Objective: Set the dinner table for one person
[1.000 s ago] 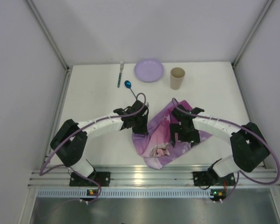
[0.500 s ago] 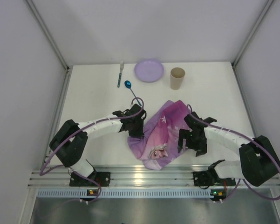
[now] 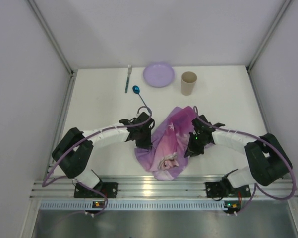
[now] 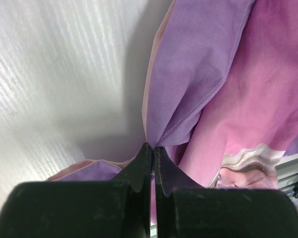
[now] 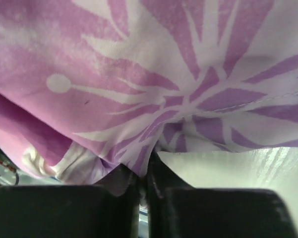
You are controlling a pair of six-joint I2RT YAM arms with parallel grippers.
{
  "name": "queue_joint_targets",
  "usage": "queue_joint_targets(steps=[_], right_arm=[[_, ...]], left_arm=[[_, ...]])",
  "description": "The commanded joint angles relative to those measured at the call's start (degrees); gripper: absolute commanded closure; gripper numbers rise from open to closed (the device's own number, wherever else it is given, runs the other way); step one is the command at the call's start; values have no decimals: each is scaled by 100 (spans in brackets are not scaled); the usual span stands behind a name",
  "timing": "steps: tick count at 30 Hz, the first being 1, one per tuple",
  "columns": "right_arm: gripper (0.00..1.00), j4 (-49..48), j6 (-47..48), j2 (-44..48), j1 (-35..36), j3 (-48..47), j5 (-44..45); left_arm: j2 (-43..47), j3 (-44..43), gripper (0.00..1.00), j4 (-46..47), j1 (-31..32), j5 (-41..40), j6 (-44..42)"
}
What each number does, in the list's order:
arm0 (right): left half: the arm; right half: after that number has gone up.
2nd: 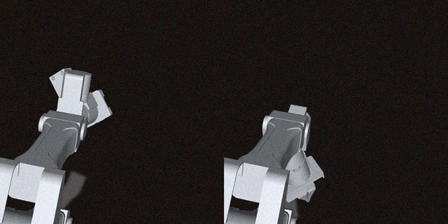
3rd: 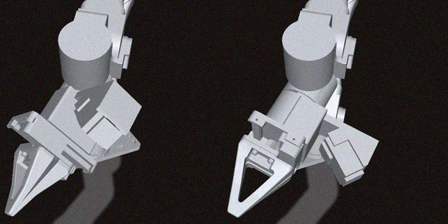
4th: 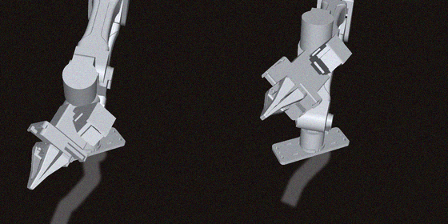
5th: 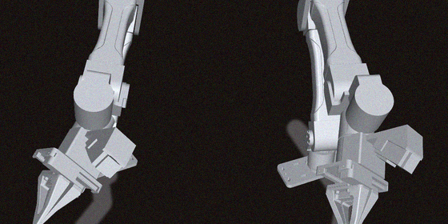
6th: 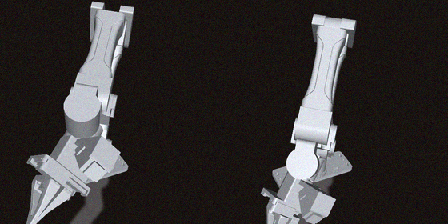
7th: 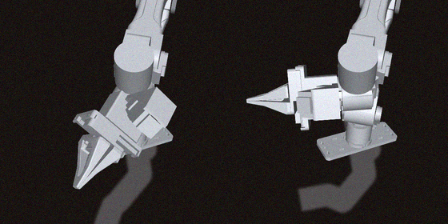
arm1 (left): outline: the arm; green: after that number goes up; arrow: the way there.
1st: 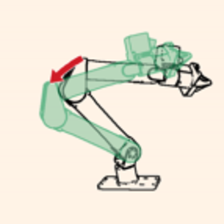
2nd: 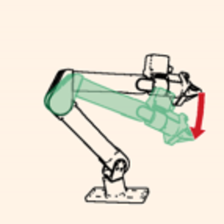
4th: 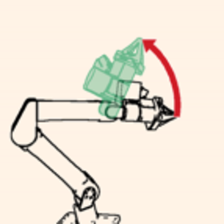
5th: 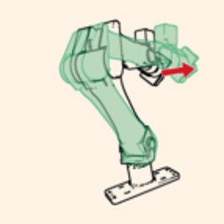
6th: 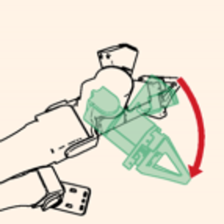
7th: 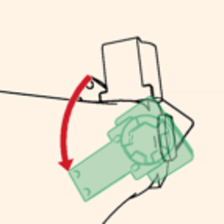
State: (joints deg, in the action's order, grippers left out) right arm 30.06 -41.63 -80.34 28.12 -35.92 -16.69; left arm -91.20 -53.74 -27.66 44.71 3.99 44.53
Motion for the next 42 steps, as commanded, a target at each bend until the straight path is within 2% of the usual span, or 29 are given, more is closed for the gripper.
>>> queue_joint_targets(steps=[1,3,4,8,10,13,16,19,22,23,24,25,26,27,28,32,35,40,42], right_arm=[[100,-328,329,-359,27,-185,894],[100,86,436,-351,-60,-318,1184],[100,218,541,-334,-139,-415,1264],[100,745,884,-325,-1033,-652,1379],[100,965,1137,-447,-1569,-854,1466],[100,1272,1463,-763,-1993,-1241,1642],[100,1458,1701,-1079,-2512,-1584,1879],[100,1572,1807,-1291,-2959,-1865,1871],[100,1660,1869,-1406,-2970,-2076,2020],[95,1730,1877,-1423,-2970,-2112,2090],[66,1757,1912,-1441,-2970,-2147,2152],[46,1792,1921,-1458,-2970,-2156,2187],[12,1810,1921,-1441,-2970,-2173,2213],[1,1819,1948,-1424,-2970,-2147,2179],[0,1845,1948,-1363,-2970,-2147,2161],[0,2003,1957,-1055,-2961,-2182,1959],[0,2231,1983,-660,-2953,-2348,1941],[1,2504,1930,-106,-2944,-2718,1783],[0,2443,1913,43,-2935,-2841,1452]], left_arm=[[374,143,100,-204,-128,-99,407],[654,301,100,-266,-304,-144,529],[786,424,100,-240,-601,-109,565],[1577,1179,100,-371,-1499,-56,653],[2052,1338,100,-766,-1884,-354,609],[2579,1409,100,-1477,-2202,-969,644],[3124,1471,100,-2345,-2291,-1591,1100],[3809,1655,100,-2970,-2291,-1761,1759],[4399,1726,100,-3263,-2291,-1805,2147],[4470,1700,100,-3342,-2291,-1692,2226],[4514,1700,100,-3377,-2291,-1595,2252],[4506,1735,84,-3378,-2291,-1490,2244],[4419,1752,70,-3256,-2282,-1254,2140],[4357,1761,56,-3168,-2282,-1164,2043],[4295,1770,42,-3054,-2282,-1077,1937],[3743,1297,25,-2771,-2282,-1216,1341],[3295,629,21,-2798,-2282,-1558,840],[2521,-161,20,-1913,-2291,-1525,-311],[2055,-426,20,-1612,-2282,-1445,-559]])
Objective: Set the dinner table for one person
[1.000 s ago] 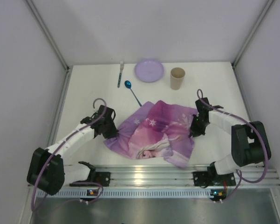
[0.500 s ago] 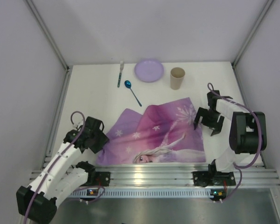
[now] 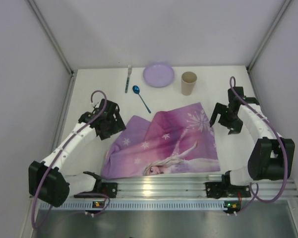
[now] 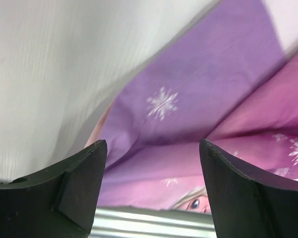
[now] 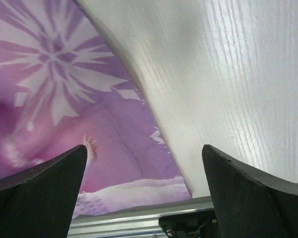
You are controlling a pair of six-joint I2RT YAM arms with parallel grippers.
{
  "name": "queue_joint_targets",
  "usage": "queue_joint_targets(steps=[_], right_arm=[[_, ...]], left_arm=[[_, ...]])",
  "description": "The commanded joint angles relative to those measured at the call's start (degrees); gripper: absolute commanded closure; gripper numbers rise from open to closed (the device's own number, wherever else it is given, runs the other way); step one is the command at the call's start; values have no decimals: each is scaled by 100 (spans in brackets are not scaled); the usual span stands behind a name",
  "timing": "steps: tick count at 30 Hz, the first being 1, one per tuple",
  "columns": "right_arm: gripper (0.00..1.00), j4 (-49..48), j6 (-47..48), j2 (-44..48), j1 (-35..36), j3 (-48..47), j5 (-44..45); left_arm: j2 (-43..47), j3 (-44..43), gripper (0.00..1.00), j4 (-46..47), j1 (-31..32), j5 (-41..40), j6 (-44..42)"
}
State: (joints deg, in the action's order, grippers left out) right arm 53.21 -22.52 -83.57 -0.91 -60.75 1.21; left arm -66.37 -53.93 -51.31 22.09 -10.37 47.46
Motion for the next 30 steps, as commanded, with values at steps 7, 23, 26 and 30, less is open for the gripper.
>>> queue_joint_targets(steps=[7,23,26,30], right_arm=[[0,75,-94,368,20,-385,-737],[0,-38,-173,509,47,186,-648],[0,-275,-243,289,301,152,-719],[0,-469,-349,-176,661,-33,-737]], left_arm=[[-2177,-574,22,2080,-38,562,-1590],[-4375,-1137,73,2907,-29,1362,-2180],[-4394,-1172,100,2846,-29,1336,-2206],[-3947,-1321,100,2530,-178,451,-2031]])
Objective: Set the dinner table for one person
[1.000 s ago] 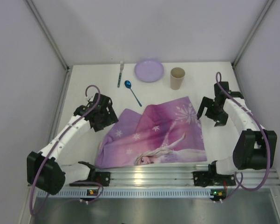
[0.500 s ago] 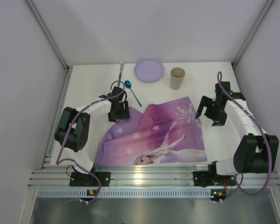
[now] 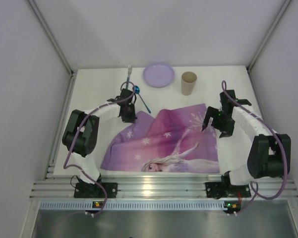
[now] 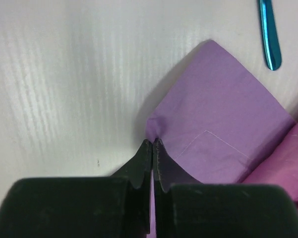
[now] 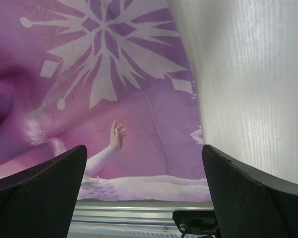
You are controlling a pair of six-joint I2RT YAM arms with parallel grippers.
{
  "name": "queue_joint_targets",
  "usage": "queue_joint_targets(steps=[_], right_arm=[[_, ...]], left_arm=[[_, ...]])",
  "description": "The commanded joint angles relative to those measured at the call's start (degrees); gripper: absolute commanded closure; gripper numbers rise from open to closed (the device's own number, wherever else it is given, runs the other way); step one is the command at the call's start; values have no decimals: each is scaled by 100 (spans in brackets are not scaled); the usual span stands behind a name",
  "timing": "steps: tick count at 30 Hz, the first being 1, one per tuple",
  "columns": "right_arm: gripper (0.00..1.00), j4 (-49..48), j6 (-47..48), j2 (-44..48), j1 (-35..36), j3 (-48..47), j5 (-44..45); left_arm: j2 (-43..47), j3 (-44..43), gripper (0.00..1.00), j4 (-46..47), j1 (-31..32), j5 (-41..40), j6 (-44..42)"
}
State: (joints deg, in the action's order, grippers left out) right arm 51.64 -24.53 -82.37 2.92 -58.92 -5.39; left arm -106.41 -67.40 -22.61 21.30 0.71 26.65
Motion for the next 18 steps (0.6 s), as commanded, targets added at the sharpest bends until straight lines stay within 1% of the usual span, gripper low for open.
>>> queue_joint_targets(steps=[1,2,3,4,8,10,11,14,15,16,17,18], right_arm=[[0,-347,-174,-358,332,-269,-76],[0,-408,-201,-429,393,-374,-68],[0,-435,-236,-534,455,-427,-68],[0,-461,-245,-578,560,-471,-68],[0,-523,-333,-798,754,-612,-76],[0,-576,-341,-842,842,-586,-76],[0,-602,-350,-842,851,-542,-76],[0,-646,-368,-860,903,-455,-94],[0,-646,-359,-860,912,-445,-94],[0,-655,-359,-869,930,-428,-111],[0,-655,-359,-851,930,-419,-112],[0,-655,-350,-834,939,-410,-112]], left_arm=[[216,25,100,-436,-161,-904,242],[583,7,100,-576,-283,-1472,357],[786,16,100,-613,-363,-1660,445],[1171,25,100,-630,-433,-1818,559],[1930,86,100,-525,-898,-2355,595],[2150,156,100,-368,-1101,-2374,587],[2142,183,100,-341,-1250,-2322,569],[2011,235,100,-315,-1374,-2147,481],[1967,323,95,-253,-1391,-2023,472],[1844,350,87,-244,-1400,-1813,472],[1765,350,69,-305,-1400,-1750,490],[1686,341,36,-366,-1400,-1689,551]])
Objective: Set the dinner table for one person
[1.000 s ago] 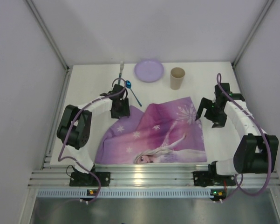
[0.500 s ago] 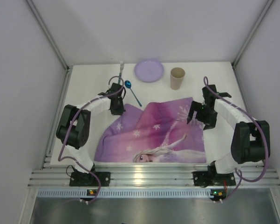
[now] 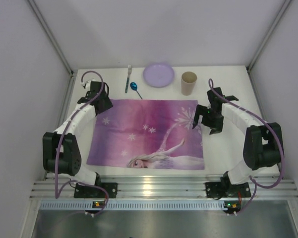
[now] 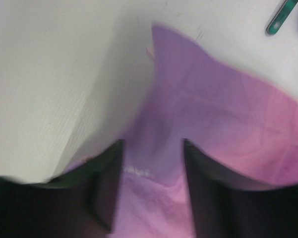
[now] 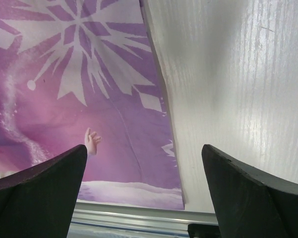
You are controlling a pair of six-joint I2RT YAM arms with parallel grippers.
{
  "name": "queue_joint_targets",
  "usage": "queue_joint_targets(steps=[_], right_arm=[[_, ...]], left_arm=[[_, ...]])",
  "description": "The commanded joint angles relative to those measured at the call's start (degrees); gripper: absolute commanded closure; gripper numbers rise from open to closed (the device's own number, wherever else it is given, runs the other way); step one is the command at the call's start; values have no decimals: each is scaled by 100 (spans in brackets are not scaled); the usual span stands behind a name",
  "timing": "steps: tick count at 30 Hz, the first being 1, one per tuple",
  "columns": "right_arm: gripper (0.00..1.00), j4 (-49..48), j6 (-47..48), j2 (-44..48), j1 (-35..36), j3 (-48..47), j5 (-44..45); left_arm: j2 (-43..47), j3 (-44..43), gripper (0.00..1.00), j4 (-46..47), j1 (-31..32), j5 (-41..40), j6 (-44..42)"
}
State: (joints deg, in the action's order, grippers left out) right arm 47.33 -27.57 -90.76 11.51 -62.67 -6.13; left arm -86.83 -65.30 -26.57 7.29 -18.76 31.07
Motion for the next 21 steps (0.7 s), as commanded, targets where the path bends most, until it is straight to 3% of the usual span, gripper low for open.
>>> queue_joint_targets(steps=[1,3,10,13,16,17,19,20,21], right_arm=[[0,-224,-55,14,80,-26,-37],[0,-224,-46,32,88,-8,-46],[0,-320,-125,295,413,175,-335],[0,-969,-196,568,756,518,-1037],[7,-1971,-389,691,1002,1159,-2083],[11,-2191,-555,691,1046,1439,-2451],[31,-2709,-714,621,1082,1739,-2673],[52,-2781,-784,569,1082,1785,-2700],[60,-2808,-785,473,1090,1820,-2666]], left_arm=[[-386,140,26,-84,1,346,145],[-475,175,14,-190,1,373,258],[-108,351,12,-612,1,40,382],[104,342,12,-753,1,-31,338],[315,316,14,-903,1,30,373],[359,333,15,-938,1,48,391],[490,333,16,-1060,1,109,452],[526,333,16,-1113,1,127,470],[561,333,17,-1157,9,145,479]])
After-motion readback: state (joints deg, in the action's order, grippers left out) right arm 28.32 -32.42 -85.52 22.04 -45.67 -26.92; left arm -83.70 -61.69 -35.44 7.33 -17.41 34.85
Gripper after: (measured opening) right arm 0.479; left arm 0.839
